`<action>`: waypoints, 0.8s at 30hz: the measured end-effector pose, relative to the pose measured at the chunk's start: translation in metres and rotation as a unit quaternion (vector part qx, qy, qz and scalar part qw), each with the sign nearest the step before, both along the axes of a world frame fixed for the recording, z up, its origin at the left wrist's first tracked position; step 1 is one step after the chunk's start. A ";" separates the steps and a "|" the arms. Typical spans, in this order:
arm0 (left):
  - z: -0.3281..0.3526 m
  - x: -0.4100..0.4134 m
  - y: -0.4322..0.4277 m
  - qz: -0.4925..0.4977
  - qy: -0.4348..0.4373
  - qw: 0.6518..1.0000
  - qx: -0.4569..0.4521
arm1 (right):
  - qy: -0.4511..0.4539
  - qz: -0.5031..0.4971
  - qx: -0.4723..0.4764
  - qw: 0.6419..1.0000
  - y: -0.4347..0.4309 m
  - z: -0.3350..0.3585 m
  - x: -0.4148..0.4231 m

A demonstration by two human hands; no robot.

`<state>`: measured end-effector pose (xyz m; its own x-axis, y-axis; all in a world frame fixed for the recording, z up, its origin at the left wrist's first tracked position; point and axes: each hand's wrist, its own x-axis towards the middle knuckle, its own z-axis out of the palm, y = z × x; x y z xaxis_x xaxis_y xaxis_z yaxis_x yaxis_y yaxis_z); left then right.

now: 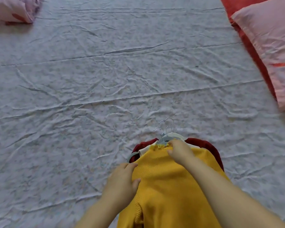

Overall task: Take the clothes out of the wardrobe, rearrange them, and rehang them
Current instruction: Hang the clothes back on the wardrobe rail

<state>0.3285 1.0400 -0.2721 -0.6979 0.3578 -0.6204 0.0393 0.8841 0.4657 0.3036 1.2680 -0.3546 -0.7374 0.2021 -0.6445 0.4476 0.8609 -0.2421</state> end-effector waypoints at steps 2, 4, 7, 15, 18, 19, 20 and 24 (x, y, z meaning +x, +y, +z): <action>-0.018 -0.009 0.008 0.014 -0.012 1.000 -0.004 | -0.004 0.006 -0.006 1.000 0.005 -0.030 -0.018; -0.034 -0.016 0.014 0.029 -0.022 0.999 -0.007 | -0.008 0.008 0.000 1.000 0.008 -0.058 -0.033; -0.056 -0.023 0.018 0.047 -0.025 0.998 -0.015 | -0.014 0.003 0.037 0.999 0.008 -0.091 -0.049; -0.082 -0.019 0.011 0.044 -0.029 0.998 -0.029 | 0.022 -0.194 -0.009 0.981 0.005 -0.124 -0.069; -0.079 -0.015 0.008 0.044 -0.024 0.998 -0.022 | 0.061 -0.237 -0.091 0.965 0.009 -0.097 -0.064; -0.076 -0.014 0.008 0.044 -0.020 0.999 -0.018 | 0.083 -0.245 -0.115 0.959 0.011 -0.083 -0.060; -0.071 -0.014 0.008 0.043 -0.015 0.999 -0.013 | 0.107 -0.250 -0.140 0.952 0.012 -0.066 -0.053; -0.045 -0.013 0.015 0.044 0.032 0.998 0.021 | 0.200 -0.244 -0.188 0.930 0.014 0.009 -0.018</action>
<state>0.3155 1.0551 -0.3167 -0.7653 0.3181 -0.5596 -0.0071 0.8651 0.5015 0.2859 1.2817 -0.3456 -0.8124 0.3919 -0.4318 0.5730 0.3991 -0.7158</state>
